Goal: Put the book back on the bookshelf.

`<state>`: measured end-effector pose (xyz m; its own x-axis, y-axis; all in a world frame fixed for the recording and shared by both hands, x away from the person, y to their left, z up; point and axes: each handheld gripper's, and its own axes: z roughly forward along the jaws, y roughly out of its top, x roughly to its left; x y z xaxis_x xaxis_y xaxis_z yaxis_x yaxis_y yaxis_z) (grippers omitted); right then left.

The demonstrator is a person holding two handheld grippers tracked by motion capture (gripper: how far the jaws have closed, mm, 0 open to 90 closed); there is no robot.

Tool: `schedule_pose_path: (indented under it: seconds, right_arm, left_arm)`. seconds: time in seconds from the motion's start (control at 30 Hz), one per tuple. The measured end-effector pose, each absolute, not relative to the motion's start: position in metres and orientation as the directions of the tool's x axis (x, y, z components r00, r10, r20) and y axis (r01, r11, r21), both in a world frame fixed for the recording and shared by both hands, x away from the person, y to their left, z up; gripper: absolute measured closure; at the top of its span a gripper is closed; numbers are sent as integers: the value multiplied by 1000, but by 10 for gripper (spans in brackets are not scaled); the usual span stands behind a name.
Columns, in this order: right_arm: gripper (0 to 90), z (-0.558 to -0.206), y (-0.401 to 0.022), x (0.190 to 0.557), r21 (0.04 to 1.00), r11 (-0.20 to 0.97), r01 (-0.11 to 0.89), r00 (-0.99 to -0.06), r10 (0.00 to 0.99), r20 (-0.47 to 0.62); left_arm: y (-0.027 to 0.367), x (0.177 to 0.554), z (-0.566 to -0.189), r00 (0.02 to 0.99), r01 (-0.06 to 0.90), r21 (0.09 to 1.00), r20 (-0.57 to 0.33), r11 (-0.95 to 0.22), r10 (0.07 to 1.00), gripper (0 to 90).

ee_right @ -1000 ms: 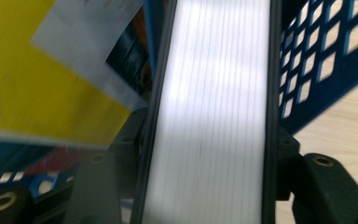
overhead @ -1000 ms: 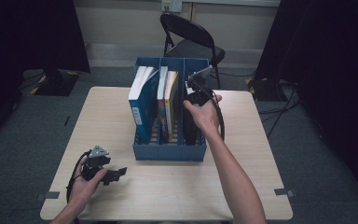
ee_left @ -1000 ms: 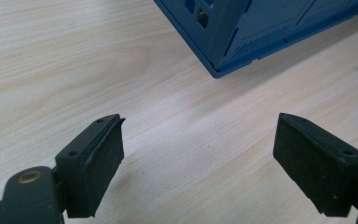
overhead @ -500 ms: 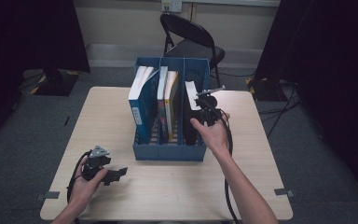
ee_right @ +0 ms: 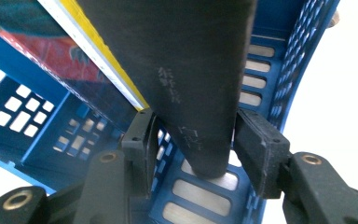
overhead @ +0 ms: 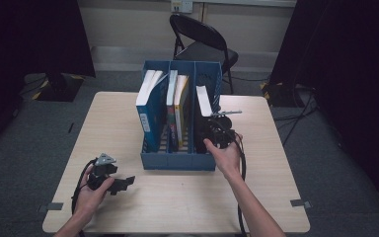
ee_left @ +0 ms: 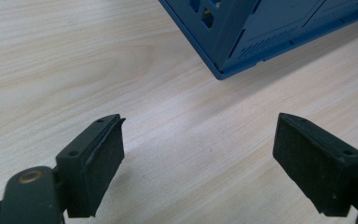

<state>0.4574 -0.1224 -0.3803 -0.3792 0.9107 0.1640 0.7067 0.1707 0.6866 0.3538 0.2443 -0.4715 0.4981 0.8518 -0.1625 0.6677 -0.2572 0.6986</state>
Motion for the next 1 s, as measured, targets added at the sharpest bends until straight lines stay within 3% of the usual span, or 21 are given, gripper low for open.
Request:
schedule_pose_path:
  seconds: [1.0]
  right_arm:
    - [487, -385, -107, 486, 742, 190, 643, -412, 902, 126]
  left_arm:
    - [246, 352, -471, 500, 667, 700, -166, -256, 850, 163]
